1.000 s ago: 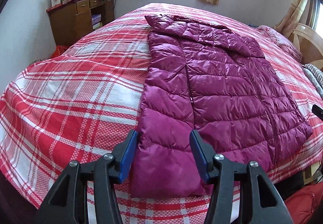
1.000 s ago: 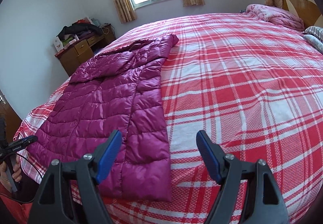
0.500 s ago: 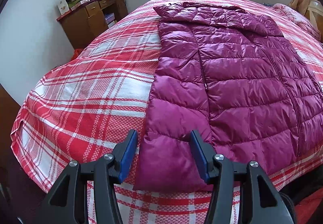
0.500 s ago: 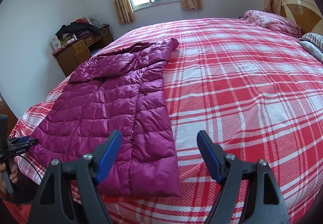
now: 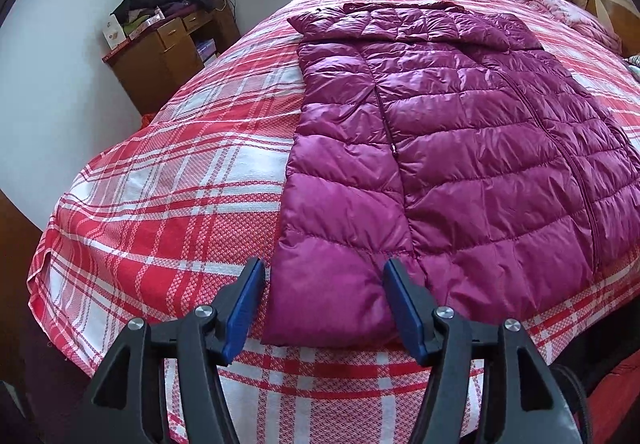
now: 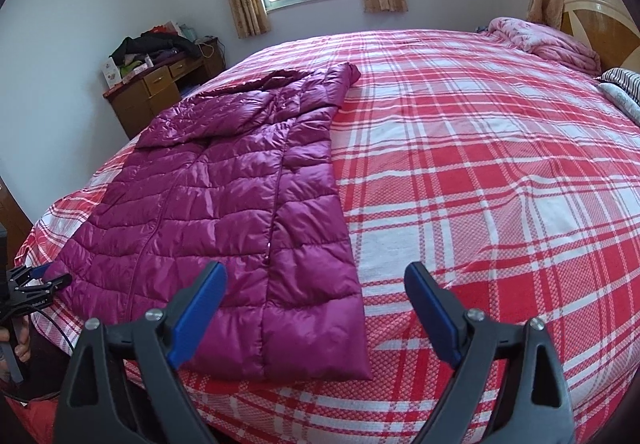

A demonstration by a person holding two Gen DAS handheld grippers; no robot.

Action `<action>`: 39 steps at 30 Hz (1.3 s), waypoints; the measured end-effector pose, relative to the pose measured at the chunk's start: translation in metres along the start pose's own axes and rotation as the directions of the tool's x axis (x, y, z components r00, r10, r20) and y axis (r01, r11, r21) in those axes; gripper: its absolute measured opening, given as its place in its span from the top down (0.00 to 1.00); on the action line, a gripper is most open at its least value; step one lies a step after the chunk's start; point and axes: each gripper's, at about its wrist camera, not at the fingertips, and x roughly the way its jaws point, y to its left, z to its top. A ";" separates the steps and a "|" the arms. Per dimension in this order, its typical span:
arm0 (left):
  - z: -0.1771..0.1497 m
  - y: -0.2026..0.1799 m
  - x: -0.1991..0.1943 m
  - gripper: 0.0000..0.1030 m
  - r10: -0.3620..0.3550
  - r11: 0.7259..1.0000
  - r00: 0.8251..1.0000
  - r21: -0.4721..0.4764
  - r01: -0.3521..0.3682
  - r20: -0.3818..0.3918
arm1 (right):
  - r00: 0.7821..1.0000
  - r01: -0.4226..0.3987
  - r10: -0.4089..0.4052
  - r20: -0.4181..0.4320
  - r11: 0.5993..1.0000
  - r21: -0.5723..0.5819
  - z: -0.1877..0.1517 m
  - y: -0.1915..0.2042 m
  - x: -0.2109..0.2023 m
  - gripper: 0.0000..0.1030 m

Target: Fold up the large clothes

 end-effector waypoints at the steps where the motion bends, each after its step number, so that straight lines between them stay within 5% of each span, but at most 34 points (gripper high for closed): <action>1: -0.001 -0.001 0.000 0.39 0.005 1.000 1.000 0.007 -0.005 0.000 | 1.000 -0.003 0.003 0.005 1.000 0.006 0.001 -0.001 -0.002 0.10; 7: -0.003 -0.003 -0.001 0.33 -0.003 1.000 1.000 0.019 0.004 -0.012 | 1.000 -0.001 0.000 0.032 1.000 0.015 0.006 -0.006 -0.015 0.10; 17: -0.008 0.024 -0.010 0.31 -0.192 0.973 0.981 -0.131 0.192 0.010 | 1.000 -0.014 0.013 -0.018 1.000 -0.020 -0.004 -0.006 -0.003 0.10; 24: -0.007 0.020 -0.010 0.31 -0.186 0.975 0.983 -0.125 0.185 0.003 | 0.998 0.005 -0.010 -0.067 0.996 -0.084 -0.021 0.004 0.015 0.10; 25: -0.007 0.022 -0.010 0.31 -0.191 0.973 0.982 -0.128 0.190 0.005 | 0.997 -0.007 0.000 -0.076 0.995 -0.095 -0.024 0.006 0.017 0.11; 27: -0.007 0.025 -0.011 0.31 -0.214 0.965 0.977 -0.151 0.213 0.009 | 0.994 -0.021 0.008 -0.106 0.992 -0.126 -0.029 0.011 0.023 0.30; 30: -0.006 0.030 -0.012 0.32 -0.267 0.948 0.964 -0.177 0.266 0.019 | 0.993 0.007 -0.027 -0.112 0.984 -0.175 -0.035 0.018 0.025 0.33; 32: -0.005 0.029 -0.013 0.45 -0.278 0.945 0.960 -0.175 0.278 0.023 | 0.993 -0.001 -0.020 -0.118 0.984 -0.179 -0.036 0.018 0.023 0.39; 33: -0.005 0.029 -0.014 0.48 -0.265 0.949 0.964 -0.169 0.265 0.024 | 0.993 -0.010 -0.011 -0.120 0.985 -0.174 -0.036 0.017 0.021 0.55; 35: -0.006 0.030 -0.013 0.59 -0.243 0.955 0.969 -0.166 0.245 0.029 | 0.990 -0.049 0.028 -0.138 0.987 -0.155 -0.036 0.015 0.021 0.68; 39: -0.007 0.041 -0.015 0.79 -0.321 0.923 0.946 -0.209 0.323 0.047 | 0.991 -0.038 0.013 -0.134 0.983 -0.181 -0.038 0.022 0.019 0.70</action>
